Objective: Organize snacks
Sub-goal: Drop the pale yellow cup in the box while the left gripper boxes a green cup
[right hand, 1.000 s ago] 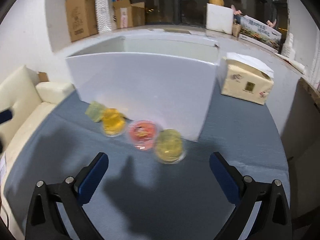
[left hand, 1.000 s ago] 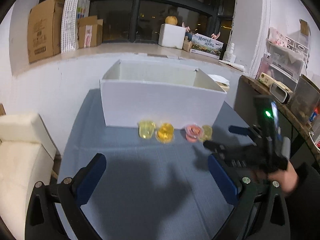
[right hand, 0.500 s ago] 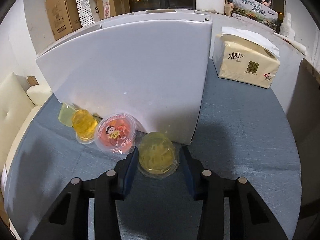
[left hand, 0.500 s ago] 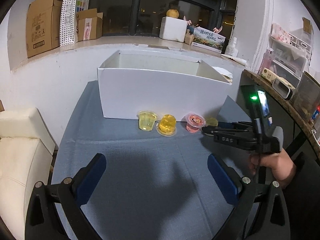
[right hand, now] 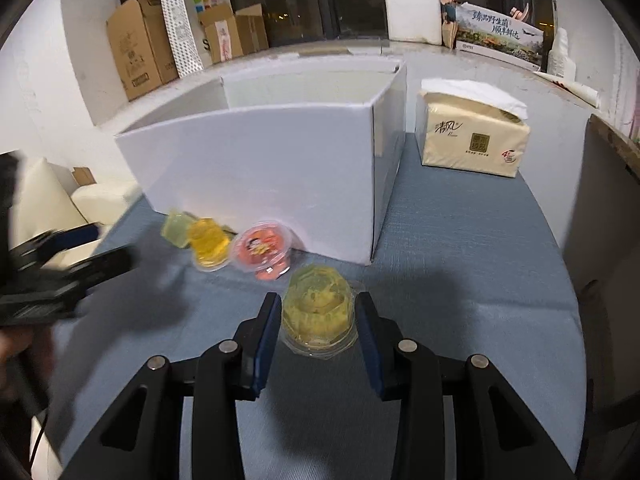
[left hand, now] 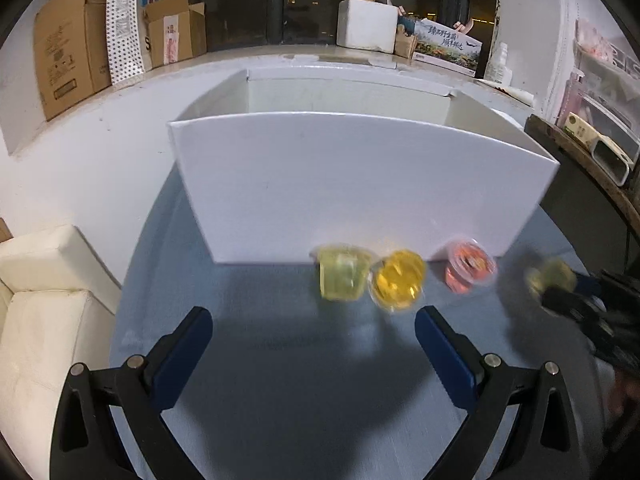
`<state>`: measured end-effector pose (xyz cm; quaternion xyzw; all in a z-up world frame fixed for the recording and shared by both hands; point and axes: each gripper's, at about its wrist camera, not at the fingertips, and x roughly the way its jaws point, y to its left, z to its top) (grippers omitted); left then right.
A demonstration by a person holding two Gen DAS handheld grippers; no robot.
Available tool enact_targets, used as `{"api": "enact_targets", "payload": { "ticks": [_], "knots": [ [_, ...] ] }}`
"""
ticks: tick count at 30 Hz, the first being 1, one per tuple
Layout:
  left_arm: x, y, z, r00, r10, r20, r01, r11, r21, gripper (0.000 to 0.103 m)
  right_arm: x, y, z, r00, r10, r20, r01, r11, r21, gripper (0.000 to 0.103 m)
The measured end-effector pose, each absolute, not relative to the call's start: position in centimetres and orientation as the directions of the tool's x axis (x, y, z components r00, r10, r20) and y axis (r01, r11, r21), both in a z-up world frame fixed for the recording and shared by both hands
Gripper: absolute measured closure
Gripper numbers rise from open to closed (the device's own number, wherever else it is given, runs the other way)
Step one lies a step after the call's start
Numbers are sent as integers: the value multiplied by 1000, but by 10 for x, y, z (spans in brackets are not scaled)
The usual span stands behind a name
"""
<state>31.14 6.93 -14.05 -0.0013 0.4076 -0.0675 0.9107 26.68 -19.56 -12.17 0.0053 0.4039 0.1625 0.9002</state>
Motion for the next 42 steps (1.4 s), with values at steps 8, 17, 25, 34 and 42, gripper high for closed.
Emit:
{"api": "enact_targets", "payload": {
  "ticks": [8,17,25,34,42],
  "knots": [
    [349,69,-162,623,-112,-774,115,992,-51,0,241,-193,-105,641,332,-692,-310,937,163,62],
    [362,47,-172,600,-120,-791,166,986,-24,67,238,-185,-105,638,347,-687,-322,931,172,62],
    [346,50,-162,625,-148,-767,193,981,-31,67,235,-183,-100,644,363,-673,-325,927,188,62],
    [299,56,-80,741,-208,-638,234,971,-44,67,245,-168,-63,682,409,-606,-368,908,200,62],
    [319,54,-6,801,-236,-551,257,965,-40,67,286,-157,-16,744,390,-543,-374,916,146,62]
  ]
}}
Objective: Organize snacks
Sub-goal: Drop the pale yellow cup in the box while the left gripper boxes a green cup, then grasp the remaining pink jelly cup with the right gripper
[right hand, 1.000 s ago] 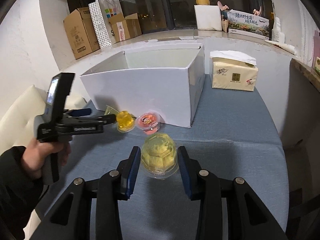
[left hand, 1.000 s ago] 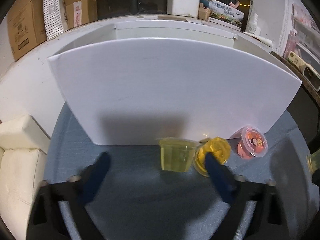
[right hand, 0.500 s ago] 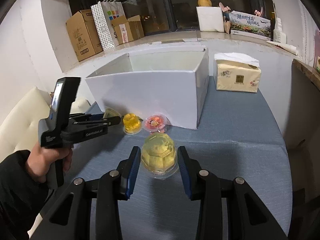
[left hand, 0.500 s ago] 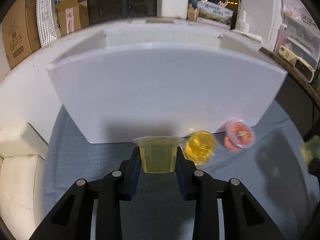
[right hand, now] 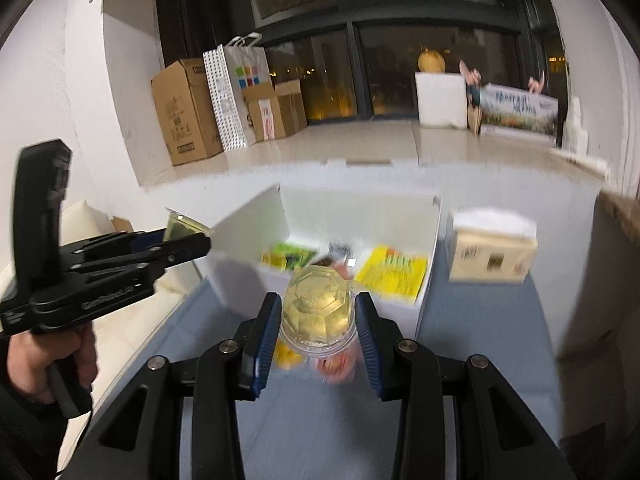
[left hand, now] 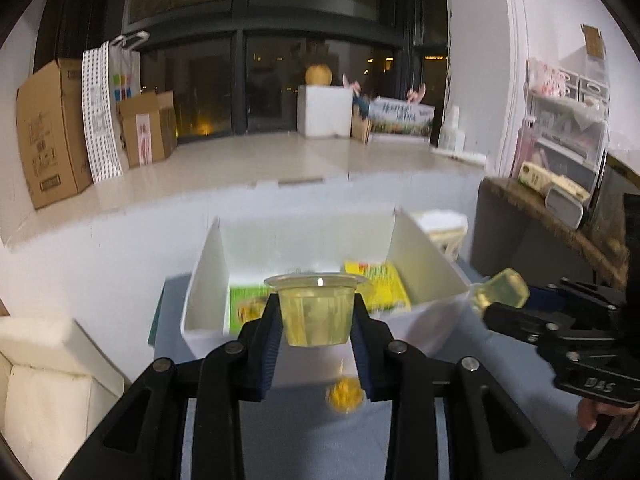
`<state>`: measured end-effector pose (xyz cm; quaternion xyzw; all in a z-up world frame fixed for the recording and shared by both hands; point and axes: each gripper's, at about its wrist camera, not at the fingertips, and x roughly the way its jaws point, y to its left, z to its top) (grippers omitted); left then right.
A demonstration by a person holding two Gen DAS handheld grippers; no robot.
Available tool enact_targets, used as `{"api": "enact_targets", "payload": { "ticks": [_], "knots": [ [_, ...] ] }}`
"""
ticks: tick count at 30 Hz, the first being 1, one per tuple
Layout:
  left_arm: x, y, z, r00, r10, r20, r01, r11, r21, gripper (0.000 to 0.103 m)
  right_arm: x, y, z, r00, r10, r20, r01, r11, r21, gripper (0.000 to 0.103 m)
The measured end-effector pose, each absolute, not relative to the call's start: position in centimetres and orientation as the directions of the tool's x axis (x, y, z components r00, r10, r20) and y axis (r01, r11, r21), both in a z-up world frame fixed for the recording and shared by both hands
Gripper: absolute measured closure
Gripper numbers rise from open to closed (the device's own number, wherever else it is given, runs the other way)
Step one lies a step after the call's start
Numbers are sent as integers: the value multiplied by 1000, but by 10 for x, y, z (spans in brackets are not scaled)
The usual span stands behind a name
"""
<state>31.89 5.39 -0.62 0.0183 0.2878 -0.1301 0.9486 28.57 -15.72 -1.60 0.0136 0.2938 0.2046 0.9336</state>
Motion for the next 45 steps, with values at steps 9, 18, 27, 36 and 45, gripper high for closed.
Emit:
{"api": "enact_targets", "payload": {
  "ticks": [9,18,27,36,45],
  "knots": [
    [374,45,-5,783,-227,-579,265,964,-19,67,352,-149,-8,744,365,-560,-351,926,136,62],
    [397,50,-37,784,-172,-596,203,979,-15,0,371,-164,-29,780,300,-550,-287,951,113,0],
    [389,49,-34,775,-151,-614,202,979,13,0,370,-178,-36,766,286,-575,-255,957,136,0],
    [353,55,-27,774,-170,-610,202,979,-17,0,331,-176,-36,758,303,-578,-283,951,127,0],
    [267,57,-36,771,-194,-606,231,973,-18,0,276,-181,-72,716,322,-619,-289,944,156,0]
  ]
}}
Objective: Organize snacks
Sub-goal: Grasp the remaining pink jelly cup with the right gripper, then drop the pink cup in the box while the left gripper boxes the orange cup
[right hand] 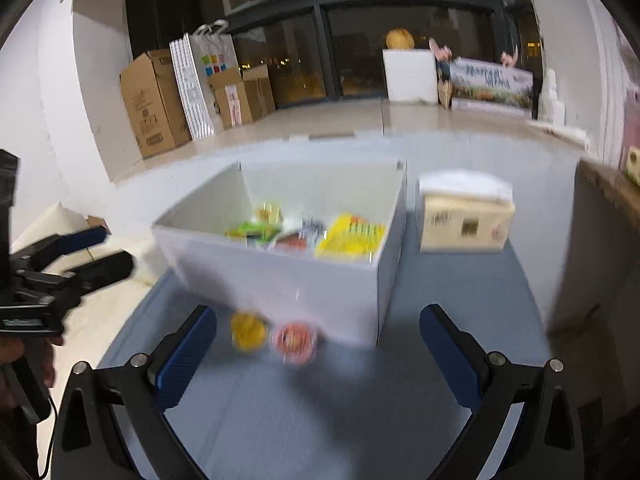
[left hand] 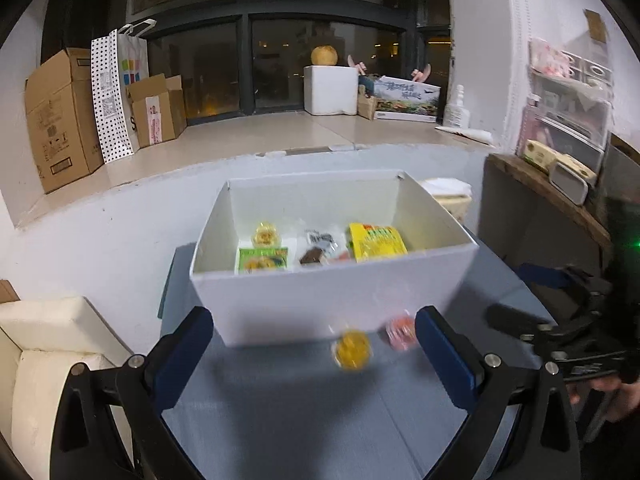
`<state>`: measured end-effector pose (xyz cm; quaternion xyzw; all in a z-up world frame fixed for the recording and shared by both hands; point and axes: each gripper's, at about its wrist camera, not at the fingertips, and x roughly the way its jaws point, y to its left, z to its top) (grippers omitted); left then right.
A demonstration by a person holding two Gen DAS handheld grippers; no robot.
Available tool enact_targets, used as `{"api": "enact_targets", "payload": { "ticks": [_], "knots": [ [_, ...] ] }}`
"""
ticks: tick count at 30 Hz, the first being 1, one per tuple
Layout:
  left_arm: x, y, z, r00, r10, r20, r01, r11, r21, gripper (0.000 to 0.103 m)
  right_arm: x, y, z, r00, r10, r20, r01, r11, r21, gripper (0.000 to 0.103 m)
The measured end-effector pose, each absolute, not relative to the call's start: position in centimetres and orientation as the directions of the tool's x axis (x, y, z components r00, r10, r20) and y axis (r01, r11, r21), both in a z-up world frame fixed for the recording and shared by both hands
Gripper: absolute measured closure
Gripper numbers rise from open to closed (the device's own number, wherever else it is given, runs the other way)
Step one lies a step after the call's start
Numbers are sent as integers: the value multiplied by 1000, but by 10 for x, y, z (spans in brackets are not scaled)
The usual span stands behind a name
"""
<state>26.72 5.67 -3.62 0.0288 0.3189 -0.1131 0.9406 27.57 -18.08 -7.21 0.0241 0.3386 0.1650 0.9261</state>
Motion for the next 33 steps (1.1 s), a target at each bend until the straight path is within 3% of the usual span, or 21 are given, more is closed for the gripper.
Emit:
{"api": "enact_targets", "payload": {
  "ticks": [13,14,15,19,33],
  "knots": [
    [217,57,-73,721,-230,-653,233,969,-84,0,322,-135,-144,595,296,-747,-267,950,164,2],
    [217,57,-76,717,-224,-661,230,970,-79,0,329,-134,-147,584,289,-759,-254,953,167,12],
    [218,59,-80,714,-222,-664,225,971,-82,0,335,-133,-151,570,279,-773,-244,956,165,31],
    [223,67,-89,702,-217,-678,209,973,-96,0,345,-129,-157,543,280,-792,-265,952,155,58],
    [294,30,-126,632,-224,-742,213,971,-112,0,286,-163,-123,611,328,-720,-307,937,166,58]
  ]
}}
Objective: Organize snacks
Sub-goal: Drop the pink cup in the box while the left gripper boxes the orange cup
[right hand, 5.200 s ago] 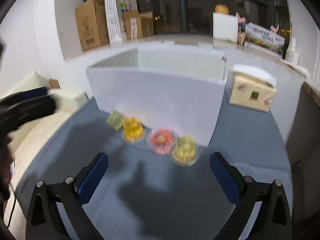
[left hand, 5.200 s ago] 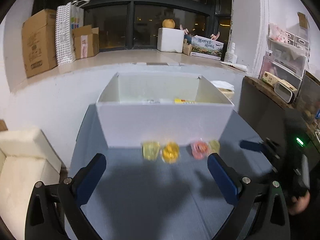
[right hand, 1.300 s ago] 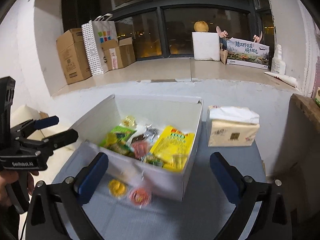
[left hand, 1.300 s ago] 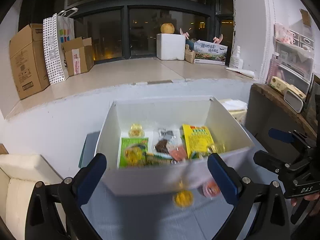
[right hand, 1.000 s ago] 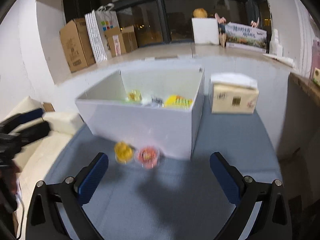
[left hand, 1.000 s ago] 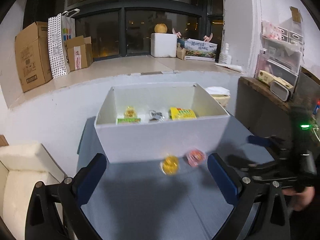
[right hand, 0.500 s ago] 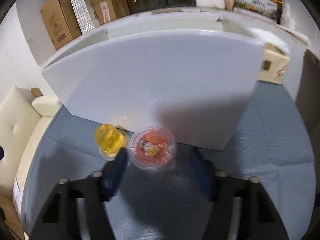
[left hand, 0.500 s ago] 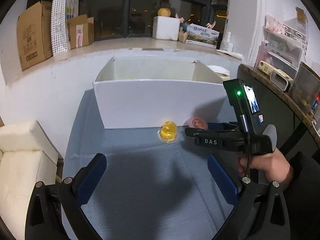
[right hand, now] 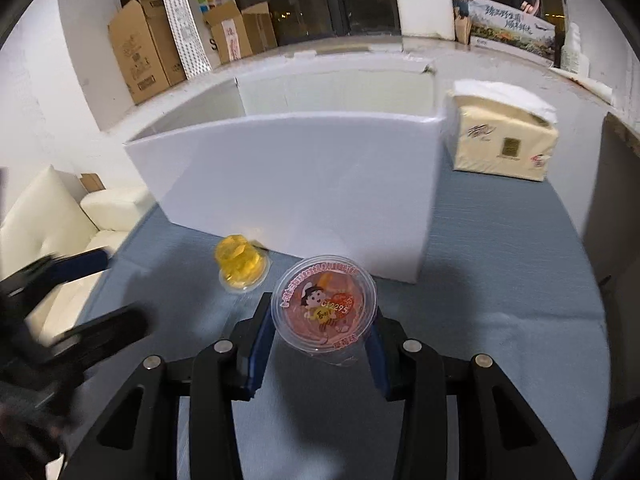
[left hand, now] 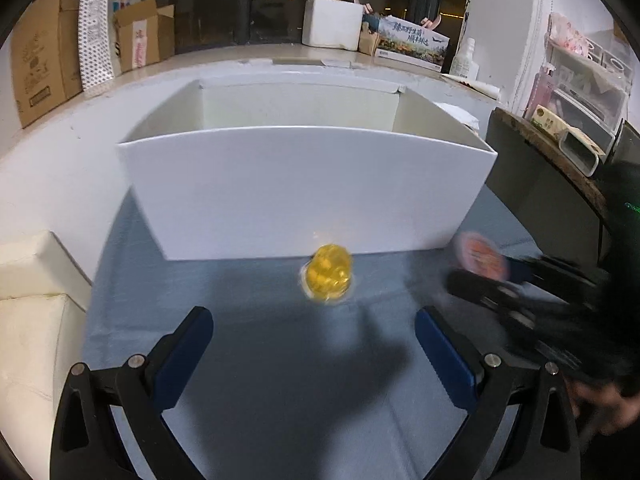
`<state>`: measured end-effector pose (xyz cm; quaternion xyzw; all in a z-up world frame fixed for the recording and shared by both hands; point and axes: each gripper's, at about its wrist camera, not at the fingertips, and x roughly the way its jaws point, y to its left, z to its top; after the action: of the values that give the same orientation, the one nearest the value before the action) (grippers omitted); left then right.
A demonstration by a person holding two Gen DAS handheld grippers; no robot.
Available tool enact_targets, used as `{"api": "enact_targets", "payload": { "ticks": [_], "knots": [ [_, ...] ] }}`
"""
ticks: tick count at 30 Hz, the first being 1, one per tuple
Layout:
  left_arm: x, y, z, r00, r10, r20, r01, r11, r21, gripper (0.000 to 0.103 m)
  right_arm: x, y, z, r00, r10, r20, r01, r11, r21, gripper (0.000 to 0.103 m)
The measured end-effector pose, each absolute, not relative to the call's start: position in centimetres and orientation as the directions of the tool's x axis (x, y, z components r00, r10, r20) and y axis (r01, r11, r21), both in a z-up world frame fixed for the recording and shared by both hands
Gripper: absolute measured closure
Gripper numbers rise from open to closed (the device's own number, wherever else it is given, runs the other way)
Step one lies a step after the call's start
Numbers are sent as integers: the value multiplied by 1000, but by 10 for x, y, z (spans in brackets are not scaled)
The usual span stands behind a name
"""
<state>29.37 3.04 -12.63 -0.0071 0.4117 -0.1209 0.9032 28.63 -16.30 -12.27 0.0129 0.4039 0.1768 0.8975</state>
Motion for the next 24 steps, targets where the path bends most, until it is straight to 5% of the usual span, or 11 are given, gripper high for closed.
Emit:
{"api": "enact_targets", "payload": {
  "ticks": [12,15,17,18,24],
  "knots": [
    [345,-13,-163,609,-179,-773,213,975,-58,2,229,-215,-97,649,344,-678,-287,937,200,58],
    [345,-19,-164,619,-185,-763,224,973,-54,21,229,-221,-97,651,345,-676,-281,937,207,58],
    [345,-20,-164,631,-161,-759,218,976,-25,59,229,-223,-97,652,345,-675,-279,937,210,58],
    [346,-20,-164,628,-153,-763,211,977,-22,65,229,-223,-98,651,346,-675,-278,937,212,58],
    [340,-15,-157,647,-167,-744,221,975,-27,65,228,-219,-100,648,359,-671,-281,932,228,58]
  ]
}}
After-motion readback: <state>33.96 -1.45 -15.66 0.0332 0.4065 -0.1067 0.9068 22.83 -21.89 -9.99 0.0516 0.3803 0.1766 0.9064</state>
